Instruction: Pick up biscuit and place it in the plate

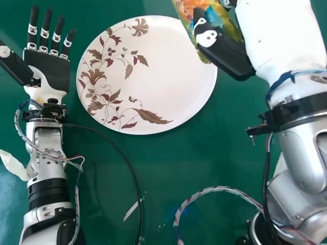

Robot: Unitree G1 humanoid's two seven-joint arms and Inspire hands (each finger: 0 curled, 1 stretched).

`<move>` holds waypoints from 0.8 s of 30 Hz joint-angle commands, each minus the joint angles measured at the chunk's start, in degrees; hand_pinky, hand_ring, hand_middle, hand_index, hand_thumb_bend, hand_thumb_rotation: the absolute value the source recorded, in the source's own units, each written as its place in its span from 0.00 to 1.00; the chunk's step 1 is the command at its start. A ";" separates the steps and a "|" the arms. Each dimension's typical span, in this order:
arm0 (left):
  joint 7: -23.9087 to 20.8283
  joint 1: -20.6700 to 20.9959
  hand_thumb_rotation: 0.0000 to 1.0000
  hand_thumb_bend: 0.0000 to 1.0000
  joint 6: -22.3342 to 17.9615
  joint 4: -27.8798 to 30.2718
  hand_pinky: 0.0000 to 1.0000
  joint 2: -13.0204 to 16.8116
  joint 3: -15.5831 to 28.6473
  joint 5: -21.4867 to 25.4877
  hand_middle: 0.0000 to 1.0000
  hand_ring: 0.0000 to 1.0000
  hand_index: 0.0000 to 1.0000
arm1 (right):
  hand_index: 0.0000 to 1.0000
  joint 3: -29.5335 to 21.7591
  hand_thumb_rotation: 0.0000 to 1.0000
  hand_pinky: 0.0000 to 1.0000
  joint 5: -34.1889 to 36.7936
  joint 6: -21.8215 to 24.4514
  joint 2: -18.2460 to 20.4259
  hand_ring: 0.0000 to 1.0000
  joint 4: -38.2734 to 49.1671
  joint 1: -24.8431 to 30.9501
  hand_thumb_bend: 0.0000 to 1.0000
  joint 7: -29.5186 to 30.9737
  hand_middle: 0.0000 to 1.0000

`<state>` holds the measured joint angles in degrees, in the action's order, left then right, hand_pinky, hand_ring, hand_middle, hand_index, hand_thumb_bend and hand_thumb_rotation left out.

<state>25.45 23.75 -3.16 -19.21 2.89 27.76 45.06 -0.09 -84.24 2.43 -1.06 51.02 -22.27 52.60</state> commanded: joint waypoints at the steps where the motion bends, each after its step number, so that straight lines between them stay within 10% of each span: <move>1: -0.16 -3.42 0.80 1.00 1.08 -3.15 0.59 -0.75 0.75 -0.10 0.85 0.81 0.90 | 0.15 1.27 0.00 0.00 -0.85 0.18 0.17 0.06 -0.44 -1.27 0.00 -1.72 0.13; 24: 1.95 -2.24 0.70 1.00 1.60 -6.71 0.54 -0.46 1.59 0.93 0.82 0.70 0.90 | 0.16 7.24 0.00 0.01 -0.57 0.05 -7.09 0.06 -14.52 -4.91 0.00 -11.43 0.13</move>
<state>27.22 25.20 -2.30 -22.22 3.59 28.32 45.69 6.47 -85.55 2.32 -7.99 36.79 -25.92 41.14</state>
